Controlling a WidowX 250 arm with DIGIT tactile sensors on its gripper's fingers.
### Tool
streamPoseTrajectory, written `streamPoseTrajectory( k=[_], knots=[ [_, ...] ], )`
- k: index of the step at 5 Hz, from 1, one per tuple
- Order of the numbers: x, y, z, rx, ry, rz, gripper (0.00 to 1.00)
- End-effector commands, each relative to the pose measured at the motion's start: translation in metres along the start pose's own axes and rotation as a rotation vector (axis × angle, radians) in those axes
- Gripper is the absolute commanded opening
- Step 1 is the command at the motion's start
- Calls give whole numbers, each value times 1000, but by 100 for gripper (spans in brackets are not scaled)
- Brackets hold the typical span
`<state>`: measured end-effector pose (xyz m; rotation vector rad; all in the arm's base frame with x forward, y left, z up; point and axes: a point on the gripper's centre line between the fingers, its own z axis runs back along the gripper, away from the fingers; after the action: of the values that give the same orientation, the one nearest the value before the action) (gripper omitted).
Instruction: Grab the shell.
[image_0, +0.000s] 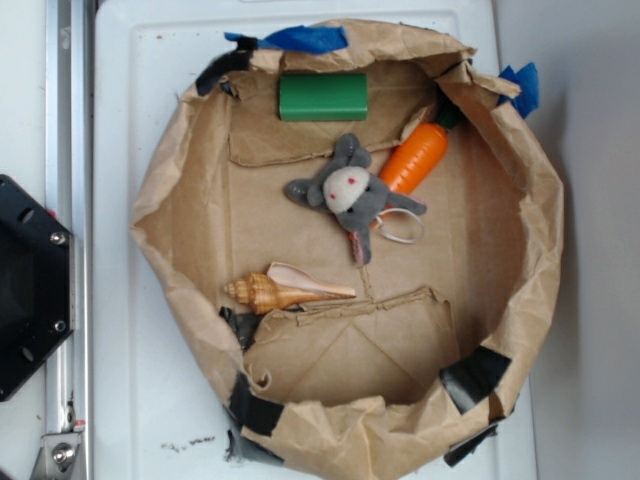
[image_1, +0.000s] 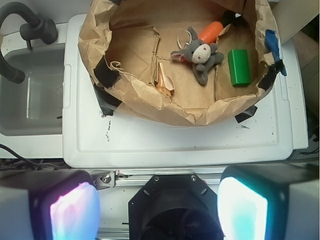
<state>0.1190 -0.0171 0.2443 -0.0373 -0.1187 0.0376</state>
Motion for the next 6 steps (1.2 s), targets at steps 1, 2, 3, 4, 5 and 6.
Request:
streamPoseTrajectory(
  k=[1, 2, 3, 4, 5, 6],
  knots=[
    [0, 0, 0, 0, 0, 0, 100],
    [38, 7, -2, -22, -2, 36, 100],
    [67, 9, -9, -33, 15, 19, 100],
    [85, 8, -24, -8, 8, -21, 100],
    [91, 14, -57, 55, 4, -99, 100],
    [92, 34, -75, 94, 14, -18, 100]
  ],
)
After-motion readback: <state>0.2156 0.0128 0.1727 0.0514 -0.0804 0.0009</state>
